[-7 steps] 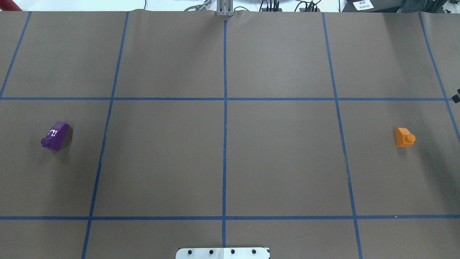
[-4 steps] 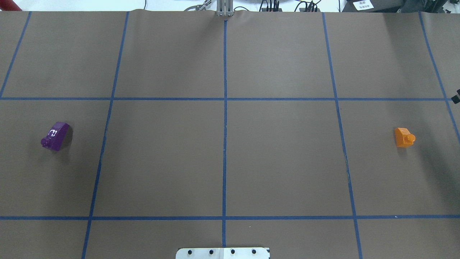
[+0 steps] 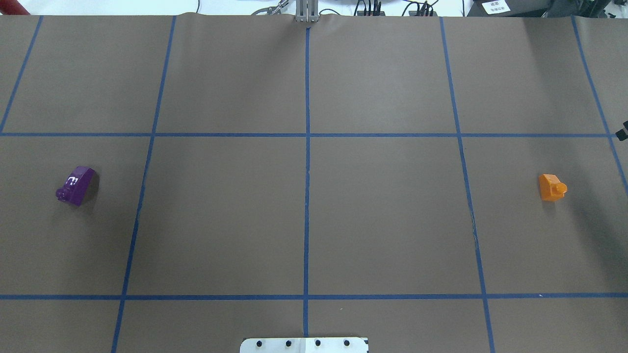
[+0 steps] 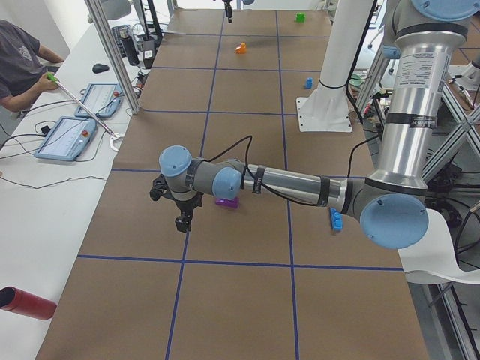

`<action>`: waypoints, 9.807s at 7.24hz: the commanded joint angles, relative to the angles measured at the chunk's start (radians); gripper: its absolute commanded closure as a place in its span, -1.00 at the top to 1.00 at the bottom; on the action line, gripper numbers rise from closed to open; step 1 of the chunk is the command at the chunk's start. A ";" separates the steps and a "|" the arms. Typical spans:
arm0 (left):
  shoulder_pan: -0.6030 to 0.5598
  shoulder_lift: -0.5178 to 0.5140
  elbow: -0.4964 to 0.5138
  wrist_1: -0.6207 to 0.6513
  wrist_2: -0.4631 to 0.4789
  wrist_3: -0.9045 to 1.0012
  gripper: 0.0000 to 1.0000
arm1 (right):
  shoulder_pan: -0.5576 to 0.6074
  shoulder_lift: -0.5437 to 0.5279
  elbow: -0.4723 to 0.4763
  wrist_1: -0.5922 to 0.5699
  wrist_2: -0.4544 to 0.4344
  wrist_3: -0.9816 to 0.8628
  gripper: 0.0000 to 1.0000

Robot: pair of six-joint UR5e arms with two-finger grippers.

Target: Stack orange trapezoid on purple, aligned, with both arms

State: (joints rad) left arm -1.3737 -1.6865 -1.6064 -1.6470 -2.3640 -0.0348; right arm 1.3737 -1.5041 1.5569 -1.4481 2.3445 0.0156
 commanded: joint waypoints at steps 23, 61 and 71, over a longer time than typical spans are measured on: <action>0.469 0.044 0.013 -0.223 0.072 -0.496 0.99 | -0.062 0.001 0.003 0.003 0.001 -0.008 1.00; 0.746 -0.832 0.312 -0.033 0.244 -1.148 0.98 | -0.367 -0.088 0.028 0.383 -0.096 0.837 1.00; 0.745 -0.829 0.307 -0.034 0.244 -1.146 0.98 | -0.386 -0.094 0.040 0.399 -0.087 0.840 -1.00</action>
State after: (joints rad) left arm -0.6265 -2.5150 -1.2966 -1.6810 -2.1199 -1.1824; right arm 0.9866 -1.6091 1.5856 -1.0467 2.2496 0.8547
